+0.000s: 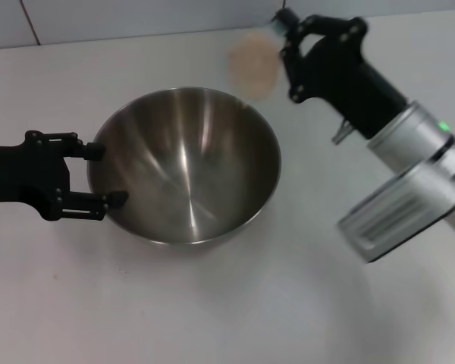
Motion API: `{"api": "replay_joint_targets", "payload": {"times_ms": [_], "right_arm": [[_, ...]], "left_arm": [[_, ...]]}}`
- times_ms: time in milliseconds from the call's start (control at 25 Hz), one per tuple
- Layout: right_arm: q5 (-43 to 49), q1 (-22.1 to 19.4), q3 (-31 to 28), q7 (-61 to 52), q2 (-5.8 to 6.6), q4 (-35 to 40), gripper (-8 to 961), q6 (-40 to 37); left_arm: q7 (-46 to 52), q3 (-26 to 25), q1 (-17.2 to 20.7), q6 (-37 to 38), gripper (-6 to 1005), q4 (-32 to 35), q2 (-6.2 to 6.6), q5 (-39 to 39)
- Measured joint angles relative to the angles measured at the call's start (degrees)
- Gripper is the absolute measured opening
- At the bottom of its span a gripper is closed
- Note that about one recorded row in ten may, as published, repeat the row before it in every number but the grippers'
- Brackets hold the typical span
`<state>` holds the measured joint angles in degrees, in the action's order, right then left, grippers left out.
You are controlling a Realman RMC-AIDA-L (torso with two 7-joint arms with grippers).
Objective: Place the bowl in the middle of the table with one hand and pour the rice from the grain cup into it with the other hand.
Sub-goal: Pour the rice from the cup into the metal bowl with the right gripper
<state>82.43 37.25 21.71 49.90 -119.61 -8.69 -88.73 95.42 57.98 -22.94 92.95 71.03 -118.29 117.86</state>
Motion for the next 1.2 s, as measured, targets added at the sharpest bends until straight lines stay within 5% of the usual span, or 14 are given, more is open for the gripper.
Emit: {"api": "replay_joint_targets", "payload": {"times_ms": [200, 680, 1040, 1200], "right_arm": [[3.1, 1.5, -0.9, 32.3, -0.22, -7.3, 14, 3.5], [11.0, 1.9, -5.3, 85.0, -0.26, -10.6, 14, 8.4], [17.1, 1.5, -7.2, 92.2, -0.26, -12.2, 32, 10.2], [17.2, -2.7, -22.1, 78.0, -0.17, -26.6, 40, 10.3]], "left_arm": [[0.4, 0.1, -0.4, 0.0, 818, 0.0, -0.01, 0.0], [0.4, 0.7, -1.1, 0.0, 818, 0.0, 0.12, 0.0], [0.5, 0.8, -1.9, 0.0, 818, 0.0, 0.13, 0.8], [0.5, 0.8, -1.9, 0.0, 818, 0.0, 0.07, 1.2]]}}
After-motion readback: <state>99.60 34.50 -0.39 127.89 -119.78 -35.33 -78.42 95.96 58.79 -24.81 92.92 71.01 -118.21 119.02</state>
